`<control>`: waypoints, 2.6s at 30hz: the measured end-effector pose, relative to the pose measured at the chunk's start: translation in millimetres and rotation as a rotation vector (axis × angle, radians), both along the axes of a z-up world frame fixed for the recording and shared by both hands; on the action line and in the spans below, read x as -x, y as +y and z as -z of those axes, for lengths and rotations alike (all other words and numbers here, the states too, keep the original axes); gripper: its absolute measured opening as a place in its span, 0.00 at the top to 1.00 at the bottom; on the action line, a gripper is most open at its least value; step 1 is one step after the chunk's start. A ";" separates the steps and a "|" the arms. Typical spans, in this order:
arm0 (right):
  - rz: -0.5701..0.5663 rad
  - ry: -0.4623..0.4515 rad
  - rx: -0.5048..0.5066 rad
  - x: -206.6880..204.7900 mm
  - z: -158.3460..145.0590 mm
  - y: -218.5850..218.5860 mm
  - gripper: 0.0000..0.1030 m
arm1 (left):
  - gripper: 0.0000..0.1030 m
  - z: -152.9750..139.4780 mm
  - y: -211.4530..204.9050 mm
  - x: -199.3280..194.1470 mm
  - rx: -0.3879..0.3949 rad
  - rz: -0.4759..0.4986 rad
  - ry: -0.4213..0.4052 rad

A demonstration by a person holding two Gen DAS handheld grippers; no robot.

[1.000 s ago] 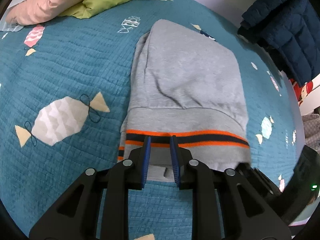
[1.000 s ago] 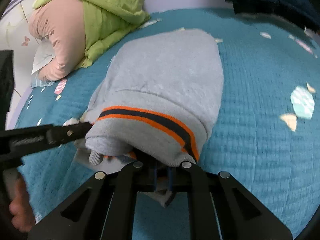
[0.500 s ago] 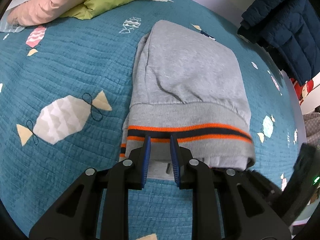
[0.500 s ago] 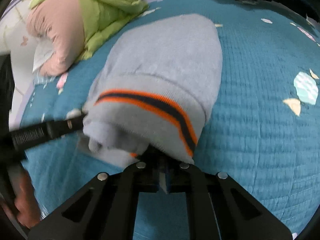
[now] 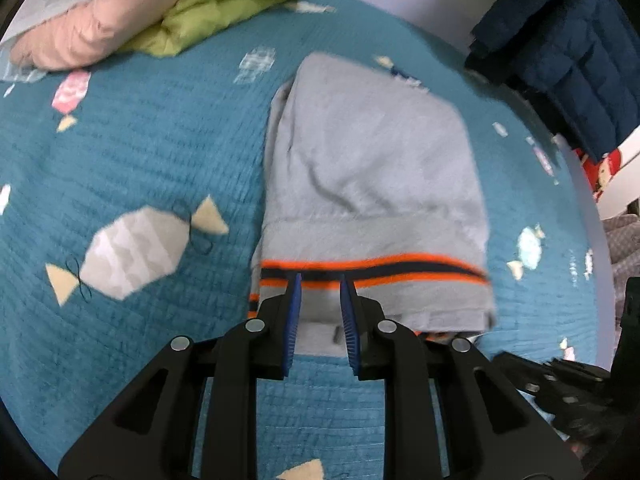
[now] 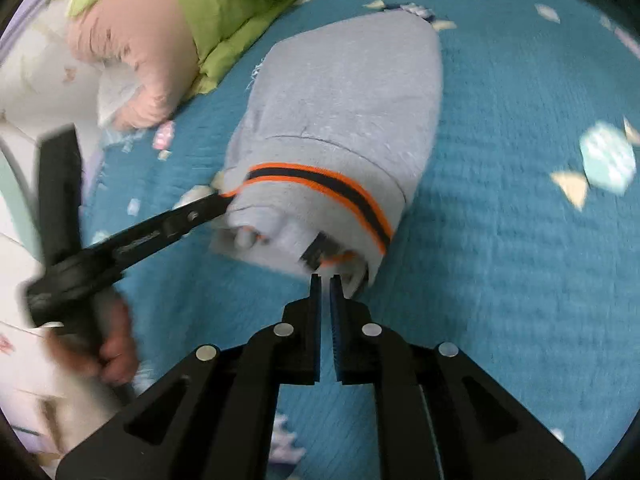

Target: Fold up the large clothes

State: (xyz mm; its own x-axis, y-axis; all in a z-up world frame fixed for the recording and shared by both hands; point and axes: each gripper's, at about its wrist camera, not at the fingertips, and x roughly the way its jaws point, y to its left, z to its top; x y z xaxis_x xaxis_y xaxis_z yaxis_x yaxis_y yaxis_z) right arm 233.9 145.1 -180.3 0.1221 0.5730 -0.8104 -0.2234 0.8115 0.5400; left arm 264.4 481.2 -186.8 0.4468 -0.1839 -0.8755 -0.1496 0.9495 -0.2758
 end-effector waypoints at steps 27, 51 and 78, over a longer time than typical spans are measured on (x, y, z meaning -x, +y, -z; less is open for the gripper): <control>0.013 0.068 0.043 -18.8 11.4 14.8 0.93 | 0.68 11.3 -30.2 8.7 0.032 0.059 0.026; 0.239 -0.160 0.112 -2.6 -9.2 -24.5 0.24 | 0.61 -26.1 -72.6 18.2 -0.190 0.035 0.066; 0.376 -0.737 0.411 186.3 -193.1 -273.1 0.10 | 0.14 -235.9 -344.2 217.6 -0.357 -0.021 -0.448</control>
